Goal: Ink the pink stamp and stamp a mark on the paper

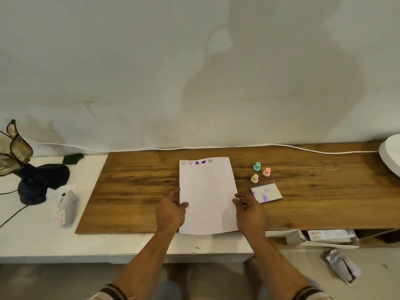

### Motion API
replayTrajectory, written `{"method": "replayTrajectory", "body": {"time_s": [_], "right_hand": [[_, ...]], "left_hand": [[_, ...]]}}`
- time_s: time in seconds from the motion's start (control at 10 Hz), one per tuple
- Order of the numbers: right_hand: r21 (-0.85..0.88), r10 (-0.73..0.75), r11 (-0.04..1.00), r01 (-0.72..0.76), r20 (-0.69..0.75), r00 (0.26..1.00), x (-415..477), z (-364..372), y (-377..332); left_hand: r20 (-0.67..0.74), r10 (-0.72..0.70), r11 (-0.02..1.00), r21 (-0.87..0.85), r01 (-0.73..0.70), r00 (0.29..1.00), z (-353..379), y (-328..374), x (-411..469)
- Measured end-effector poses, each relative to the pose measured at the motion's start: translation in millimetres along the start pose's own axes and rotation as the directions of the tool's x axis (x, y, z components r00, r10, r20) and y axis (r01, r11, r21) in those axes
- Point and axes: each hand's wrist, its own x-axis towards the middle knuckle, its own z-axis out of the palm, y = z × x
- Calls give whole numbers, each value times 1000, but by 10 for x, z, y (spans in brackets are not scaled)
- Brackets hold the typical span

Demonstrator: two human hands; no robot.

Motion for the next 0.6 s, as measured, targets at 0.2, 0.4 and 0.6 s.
{"method": "replayTrajectory", "body": {"time_s": [0.2,0.4,0.6], "right_hand": [[-179,-31,983,38,45,999,10,119,140],[-453,-121,876,168,132,984,-39,186,146],[-713,-238,639,288,173,956,-92,122,25]], "left_hand": [[46,89,967,235,-97,995,160,-213,50],[70,133,908,392,-149,989,202,-318,38],[90,226,792,563,-237,970,155,-275,-7]]}}
